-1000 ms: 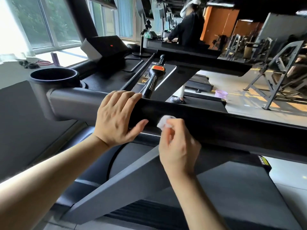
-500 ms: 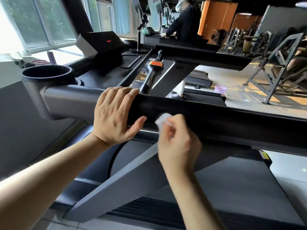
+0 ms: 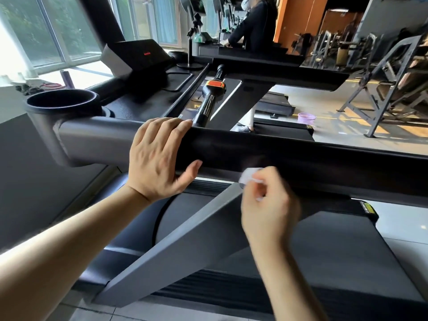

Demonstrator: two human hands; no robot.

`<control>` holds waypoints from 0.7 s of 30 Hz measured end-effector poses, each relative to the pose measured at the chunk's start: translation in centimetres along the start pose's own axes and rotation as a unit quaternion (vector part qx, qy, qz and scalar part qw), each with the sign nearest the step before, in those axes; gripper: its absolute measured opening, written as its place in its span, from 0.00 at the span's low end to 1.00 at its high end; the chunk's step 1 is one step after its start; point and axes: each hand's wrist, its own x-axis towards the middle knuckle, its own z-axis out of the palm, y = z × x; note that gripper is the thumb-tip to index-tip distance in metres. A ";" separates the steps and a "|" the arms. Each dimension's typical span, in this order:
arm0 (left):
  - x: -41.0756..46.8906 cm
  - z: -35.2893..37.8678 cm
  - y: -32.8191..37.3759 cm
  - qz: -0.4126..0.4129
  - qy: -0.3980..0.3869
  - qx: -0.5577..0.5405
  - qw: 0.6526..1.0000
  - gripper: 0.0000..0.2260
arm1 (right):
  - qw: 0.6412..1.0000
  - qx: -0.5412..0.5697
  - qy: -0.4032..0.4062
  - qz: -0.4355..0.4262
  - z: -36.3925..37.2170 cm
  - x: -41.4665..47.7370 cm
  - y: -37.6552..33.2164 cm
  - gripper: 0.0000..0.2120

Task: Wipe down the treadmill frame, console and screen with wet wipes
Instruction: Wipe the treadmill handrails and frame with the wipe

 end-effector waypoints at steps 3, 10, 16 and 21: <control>-0.1 -0.1 -0.3 0.014 -0.008 -0.002 1.000 0.31 | 0.995 0.000 -0.059 -0.086 2.4 -1.0 -3.5 0.06; 0.0 -0.1 -0.7 0.021 -0.007 -0.002 1.000 0.31 | 0.996 -0.086 0.007 -0.009 -1.8 0.6 1.8 0.05; -0.1 -0.2 -0.3 0.012 -0.006 -0.004 1.000 0.31 | 0.998 -0.041 0.039 -0.005 -1.1 -0.1 2.2 0.06; -0.2 -0.6 -0.5 0.019 -0.026 -0.010 0.999 0.31 | 0.988 -0.029 -0.059 -0.139 2.6 -1.9 -1.5 0.09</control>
